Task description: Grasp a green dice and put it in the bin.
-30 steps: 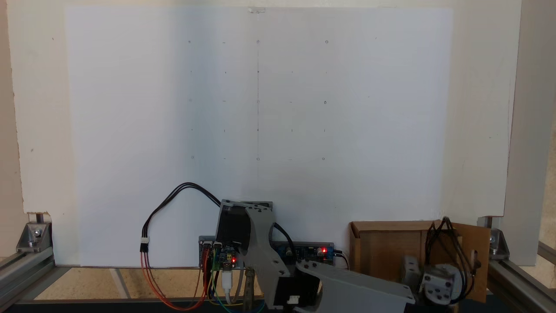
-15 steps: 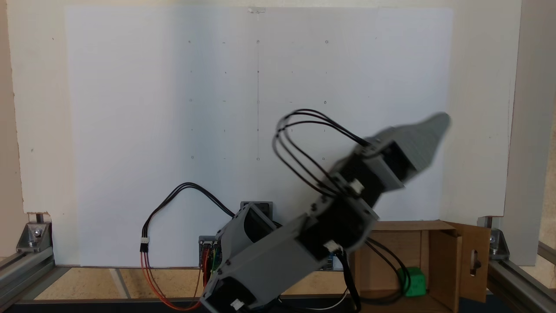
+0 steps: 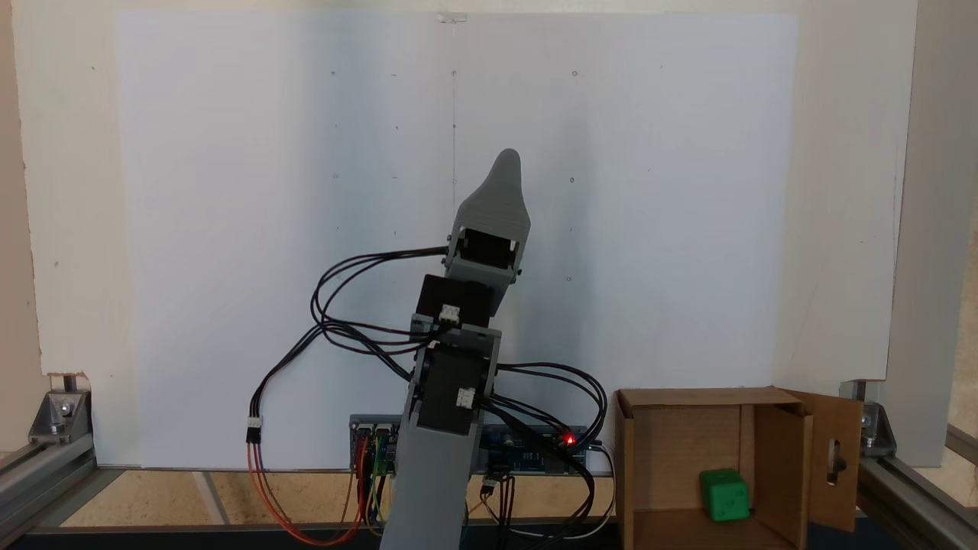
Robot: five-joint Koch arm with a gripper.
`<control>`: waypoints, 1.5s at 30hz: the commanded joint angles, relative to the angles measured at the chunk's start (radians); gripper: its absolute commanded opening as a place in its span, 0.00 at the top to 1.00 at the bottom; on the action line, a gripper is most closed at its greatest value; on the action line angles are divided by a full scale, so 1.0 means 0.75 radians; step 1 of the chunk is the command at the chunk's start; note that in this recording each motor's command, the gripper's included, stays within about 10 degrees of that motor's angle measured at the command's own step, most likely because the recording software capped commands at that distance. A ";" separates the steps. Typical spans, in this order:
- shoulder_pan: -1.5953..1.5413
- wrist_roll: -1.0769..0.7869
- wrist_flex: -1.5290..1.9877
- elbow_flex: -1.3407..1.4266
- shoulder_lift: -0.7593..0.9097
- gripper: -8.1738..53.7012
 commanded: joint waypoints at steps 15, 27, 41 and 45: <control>-0.137 0.012 -1.026 0.376 0.202 0.15; -0.125 -0.049 -1.679 0.659 0.205 0.16; -0.137 -0.045 -2.285 0.890 0.205 0.15; -0.133 -0.047 -2.301 1.014 0.202 0.16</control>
